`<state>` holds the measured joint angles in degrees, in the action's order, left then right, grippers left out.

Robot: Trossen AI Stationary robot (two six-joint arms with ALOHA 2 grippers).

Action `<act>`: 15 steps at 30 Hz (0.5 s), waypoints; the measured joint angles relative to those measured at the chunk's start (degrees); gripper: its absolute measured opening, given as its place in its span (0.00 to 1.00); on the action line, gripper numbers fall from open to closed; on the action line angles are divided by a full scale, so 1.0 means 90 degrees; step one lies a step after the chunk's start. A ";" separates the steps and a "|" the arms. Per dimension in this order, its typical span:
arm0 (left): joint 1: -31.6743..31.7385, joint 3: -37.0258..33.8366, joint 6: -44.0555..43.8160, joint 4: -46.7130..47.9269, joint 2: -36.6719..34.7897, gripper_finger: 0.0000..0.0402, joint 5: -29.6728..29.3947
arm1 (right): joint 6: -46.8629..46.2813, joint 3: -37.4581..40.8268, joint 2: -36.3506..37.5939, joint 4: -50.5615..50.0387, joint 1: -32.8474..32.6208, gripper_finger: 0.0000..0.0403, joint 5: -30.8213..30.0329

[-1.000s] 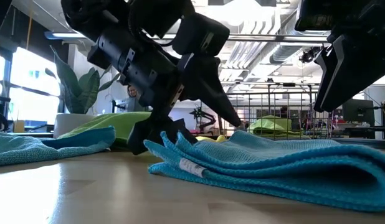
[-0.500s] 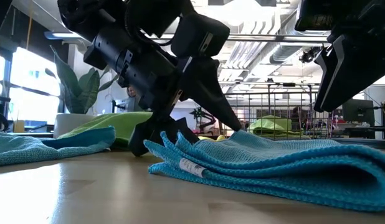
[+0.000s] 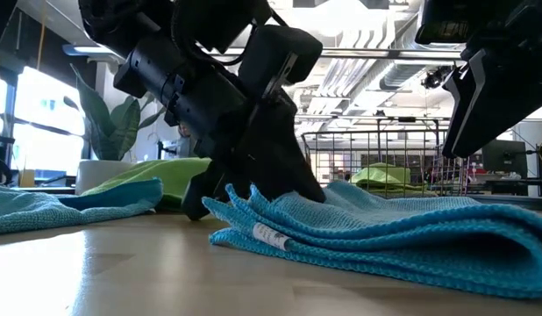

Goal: Fold microfiber towels
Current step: Put the right blue microfiber towel into the wire basket

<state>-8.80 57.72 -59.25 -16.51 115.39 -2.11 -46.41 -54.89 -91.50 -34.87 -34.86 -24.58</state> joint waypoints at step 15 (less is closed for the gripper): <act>0.0078 0.0067 0.0842 0.0029 0.0003 0.01 0.0894 | 0.0002 0.0000 0.0000 0.0000 0.0013 0.35 -0.0250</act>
<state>-8.10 58.33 -51.67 -16.25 115.42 5.94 -46.40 -54.89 -91.50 -34.87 -34.74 -26.83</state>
